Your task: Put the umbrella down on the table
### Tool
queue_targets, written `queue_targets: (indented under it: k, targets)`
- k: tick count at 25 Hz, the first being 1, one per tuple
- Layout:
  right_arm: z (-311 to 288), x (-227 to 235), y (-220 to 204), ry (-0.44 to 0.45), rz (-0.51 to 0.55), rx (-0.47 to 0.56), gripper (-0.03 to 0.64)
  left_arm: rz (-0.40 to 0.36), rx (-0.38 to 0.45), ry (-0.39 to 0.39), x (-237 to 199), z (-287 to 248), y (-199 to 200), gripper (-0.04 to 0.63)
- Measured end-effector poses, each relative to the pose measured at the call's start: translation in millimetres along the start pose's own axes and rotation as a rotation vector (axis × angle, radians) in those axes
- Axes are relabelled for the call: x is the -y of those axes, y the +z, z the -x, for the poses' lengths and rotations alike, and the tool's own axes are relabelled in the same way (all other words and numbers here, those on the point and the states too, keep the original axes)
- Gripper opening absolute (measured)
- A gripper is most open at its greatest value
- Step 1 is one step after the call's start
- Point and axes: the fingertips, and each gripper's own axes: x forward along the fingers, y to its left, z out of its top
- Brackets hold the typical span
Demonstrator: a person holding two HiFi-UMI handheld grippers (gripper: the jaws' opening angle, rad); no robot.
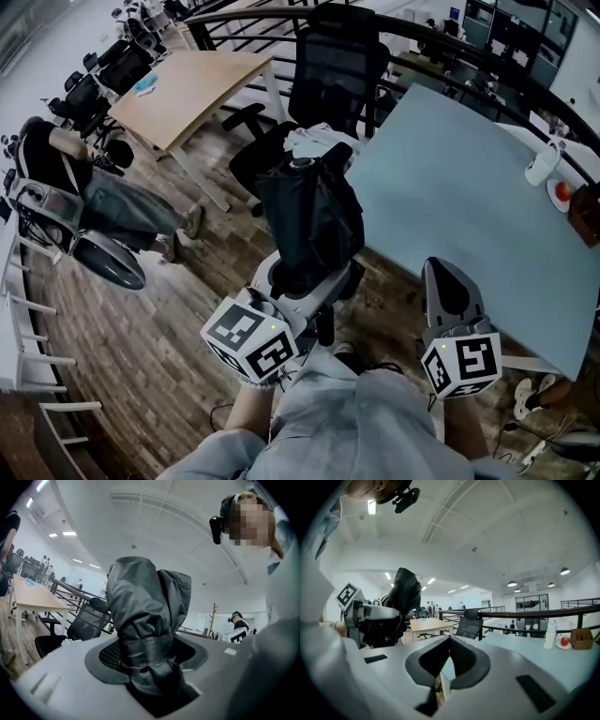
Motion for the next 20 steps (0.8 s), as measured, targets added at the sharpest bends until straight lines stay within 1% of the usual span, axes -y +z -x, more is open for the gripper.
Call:
queue_targets:
  k: [8,12,16,20]
  targets:
    - [-12.1,-8.8,0.6,-0.047,0.015,-0.017,-0.009,0.015,-0.02,-0.046,-22.1,-6.1,-1.9,0.272]
    - [-11.5,-10.8,-3.6,-0.067,0.005,-0.021,-0.009,0.023,-0.037,-0.058,-24.4,-7.9,-3.6,0.272]
    - [-9.8,-11.4,-10.5,-0.084,-0.004,-0.037,-0.009,0.023,-0.045,-0.086,-24.2,-11.9,-7.2,0.272]
    - [-8.9,-2.2,-7.5,-0.112,-0.001,-0.038,-0.009,0.033,-0.049,-0.099,-25.9,-19.9,-8.6,0.272]
